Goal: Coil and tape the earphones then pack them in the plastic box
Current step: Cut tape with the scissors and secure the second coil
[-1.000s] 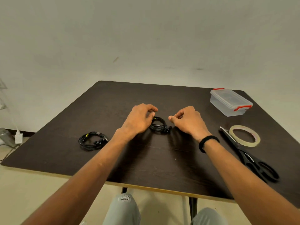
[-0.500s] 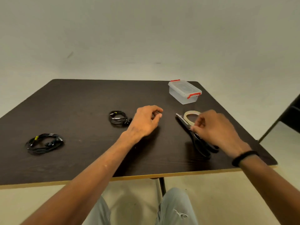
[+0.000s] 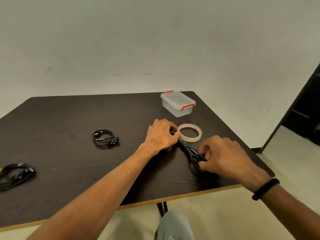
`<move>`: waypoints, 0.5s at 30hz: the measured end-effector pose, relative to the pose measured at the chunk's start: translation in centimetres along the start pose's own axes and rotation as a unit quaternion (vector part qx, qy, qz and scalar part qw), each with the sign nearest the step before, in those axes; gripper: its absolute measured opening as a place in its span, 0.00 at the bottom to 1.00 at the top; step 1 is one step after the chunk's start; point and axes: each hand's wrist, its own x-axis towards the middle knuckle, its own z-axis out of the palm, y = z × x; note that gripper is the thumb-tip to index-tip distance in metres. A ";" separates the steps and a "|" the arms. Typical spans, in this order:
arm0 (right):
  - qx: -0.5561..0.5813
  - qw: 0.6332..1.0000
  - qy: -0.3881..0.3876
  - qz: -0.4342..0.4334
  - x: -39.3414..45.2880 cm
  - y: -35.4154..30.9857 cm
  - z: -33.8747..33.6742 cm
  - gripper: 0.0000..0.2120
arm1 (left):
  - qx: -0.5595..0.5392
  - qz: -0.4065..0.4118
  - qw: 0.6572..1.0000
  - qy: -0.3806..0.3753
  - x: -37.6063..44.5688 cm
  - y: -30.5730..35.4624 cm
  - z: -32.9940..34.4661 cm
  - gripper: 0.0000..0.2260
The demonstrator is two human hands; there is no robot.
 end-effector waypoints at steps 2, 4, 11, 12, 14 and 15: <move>0.045 0.998 -0.033 0.005 0.3 0.2 -0.7 0.17 | -0.014 -0.028 0.999 0.006 0.3 0.6 -0.1 0.12; 0.072 0.995 -0.067 0.000 0.3 0.4 -1.6 0.17 | -0.028 -0.051 0.998 0.000 0.3 1.3 -0.3 0.10; 0.092 0.986 -0.134 -0.031 1.4 1.2 -2.3 0.25 | -0.029 -0.091 0.995 0.000 0.7 2.1 -0.4 0.06; 0.093 0.985 -0.139 -0.040 1.7 1.4 -2.2 0.27 | -0.027 -0.095 0.995 0.006 0.7 2.1 -0.2 0.06; 0.097 0.983 -0.144 -0.060 2.1 1.8 -2.0 0.29 | -0.021 -0.102 0.994 0.020 0.7 2.2 0.0 0.06; 0.100 0.982 -0.145 -0.067 2.2 2.0 -1.9 0.29 | -0.016 -0.103 0.994 0.027 0.6 2.3 0.1 0.07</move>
